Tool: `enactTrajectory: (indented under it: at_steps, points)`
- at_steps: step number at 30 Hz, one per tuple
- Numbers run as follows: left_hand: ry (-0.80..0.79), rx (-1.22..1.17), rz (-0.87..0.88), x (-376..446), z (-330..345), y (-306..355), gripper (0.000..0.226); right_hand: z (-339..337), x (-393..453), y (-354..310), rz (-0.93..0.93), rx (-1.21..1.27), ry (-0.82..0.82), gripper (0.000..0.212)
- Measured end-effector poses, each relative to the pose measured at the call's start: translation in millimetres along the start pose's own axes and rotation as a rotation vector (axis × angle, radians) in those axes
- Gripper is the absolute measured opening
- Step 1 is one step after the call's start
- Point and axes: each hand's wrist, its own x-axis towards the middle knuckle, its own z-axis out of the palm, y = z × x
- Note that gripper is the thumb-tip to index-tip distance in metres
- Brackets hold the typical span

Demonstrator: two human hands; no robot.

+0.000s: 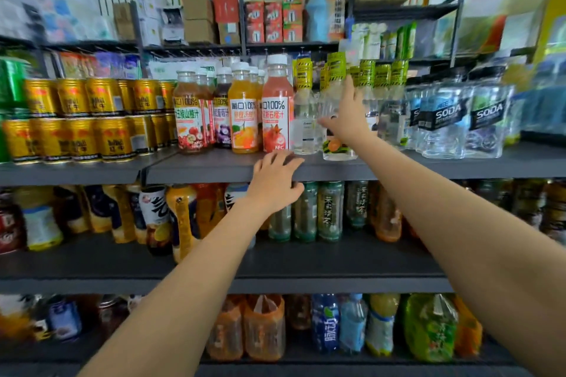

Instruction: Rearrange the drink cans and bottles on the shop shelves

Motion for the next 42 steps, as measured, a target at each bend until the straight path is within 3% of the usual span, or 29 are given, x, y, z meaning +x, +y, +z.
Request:
enactTrajectory:
  at_steps: [3, 6, 12, 19, 23, 25, 28, 31, 35, 39, 42]
  points:
    - [-0.172, 0.035, -0.017, 13, 0, 13, 0.062, 6, -14, 24, -0.061, -0.005, 0.018, 0.102]
    - [-0.267, -0.043, -0.016, 28, -7, 21, 0.061, -1, -25, 46, 0.034, 0.125, -0.043, 0.105]
    - [-0.259, -0.014, -0.007, 36, 0, 26, 0.063, -15, -15, 77, 0.162, 0.03, 0.055, 0.1]
    - [-0.197, 0.011, 0.003, 33, 8, 25, 0.065, -28, -8, 102, 0.179, -0.249, -0.062, 0.09]
    - [-0.132, 0.029, 0.018, 27, 8, 25, 0.064, -17, -18, 89, 0.22, -0.358, 0.015, 0.086]
    - [-0.033, 0.016, 0.053, 19, 14, 20, 0.061, -10, -33, 83, 0.112, -0.436, 0.186, 0.074]
    - [0.182, 0.05, 0.112, -4, 31, -1, 0.058, 8, -66, 82, -0.171, -0.35, 0.365, 0.052]
    - [0.319, 0.099, 0.096, -24, 40, -28, 0.06, 32, -83, 68, -0.262, -0.218, 0.262, 0.043]
    - [0.349, 0.179, -0.018, -42, 34, -59, 0.057, 64, -68, 13, -0.362, -0.16, 0.028, 0.045]
    - [0.318, 0.191, -0.09, -71, 25, -101, 0.063, 100, -64, -10, -0.425, -0.371, -0.014, 0.036]
    - [0.277, 0.198, -0.048, -91, 19, -132, 0.066, 118, -69, -10, -0.377, -0.484, 0.102, 0.036]
